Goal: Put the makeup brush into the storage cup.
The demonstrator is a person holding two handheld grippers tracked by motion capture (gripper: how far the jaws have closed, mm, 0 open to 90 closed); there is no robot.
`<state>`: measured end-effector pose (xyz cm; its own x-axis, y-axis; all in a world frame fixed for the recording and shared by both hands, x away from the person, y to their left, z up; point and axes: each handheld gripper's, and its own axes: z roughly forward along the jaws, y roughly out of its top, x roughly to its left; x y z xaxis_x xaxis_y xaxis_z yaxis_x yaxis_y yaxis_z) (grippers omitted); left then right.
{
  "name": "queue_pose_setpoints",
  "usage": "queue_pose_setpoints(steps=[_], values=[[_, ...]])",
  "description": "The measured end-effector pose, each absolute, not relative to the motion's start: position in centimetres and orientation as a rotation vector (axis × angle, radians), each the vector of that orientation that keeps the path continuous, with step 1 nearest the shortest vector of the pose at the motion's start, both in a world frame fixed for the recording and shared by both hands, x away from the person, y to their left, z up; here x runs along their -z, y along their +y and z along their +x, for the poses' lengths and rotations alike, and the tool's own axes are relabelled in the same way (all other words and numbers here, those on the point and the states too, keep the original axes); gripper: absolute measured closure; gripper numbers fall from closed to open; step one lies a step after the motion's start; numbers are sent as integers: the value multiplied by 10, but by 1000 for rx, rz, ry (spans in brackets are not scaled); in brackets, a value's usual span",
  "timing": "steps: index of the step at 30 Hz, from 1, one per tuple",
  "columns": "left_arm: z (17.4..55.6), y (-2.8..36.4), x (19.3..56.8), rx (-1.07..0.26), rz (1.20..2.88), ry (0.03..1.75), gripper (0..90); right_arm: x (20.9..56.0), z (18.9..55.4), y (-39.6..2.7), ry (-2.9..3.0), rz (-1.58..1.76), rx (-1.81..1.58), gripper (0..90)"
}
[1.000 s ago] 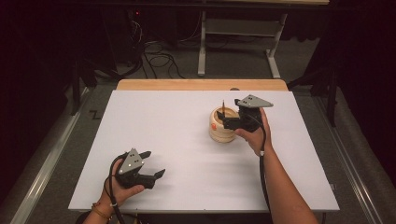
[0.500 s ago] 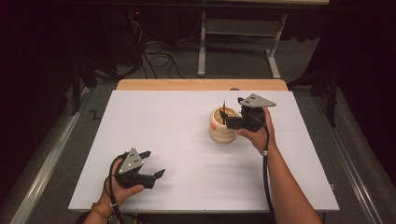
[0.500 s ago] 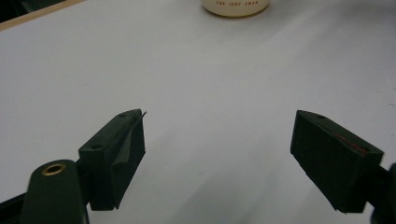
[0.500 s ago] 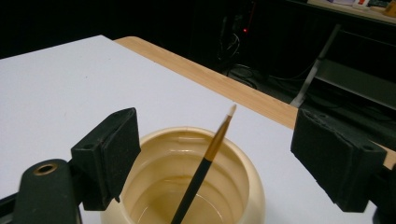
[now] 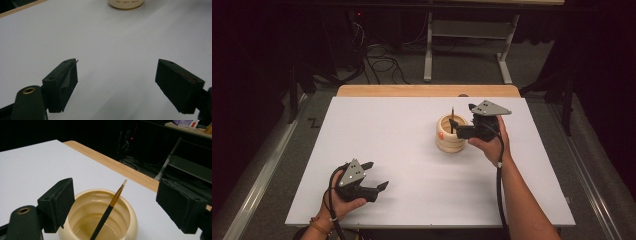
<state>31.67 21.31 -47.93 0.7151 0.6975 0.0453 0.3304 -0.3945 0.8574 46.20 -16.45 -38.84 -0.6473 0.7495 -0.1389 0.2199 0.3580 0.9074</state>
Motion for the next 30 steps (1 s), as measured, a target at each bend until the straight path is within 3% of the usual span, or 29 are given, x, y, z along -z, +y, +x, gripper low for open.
queue_pose_setpoints(steps=[30], values=[[316,212,479,-507,2008,784,190,374,444,-186,2086,785,-1191,163]])
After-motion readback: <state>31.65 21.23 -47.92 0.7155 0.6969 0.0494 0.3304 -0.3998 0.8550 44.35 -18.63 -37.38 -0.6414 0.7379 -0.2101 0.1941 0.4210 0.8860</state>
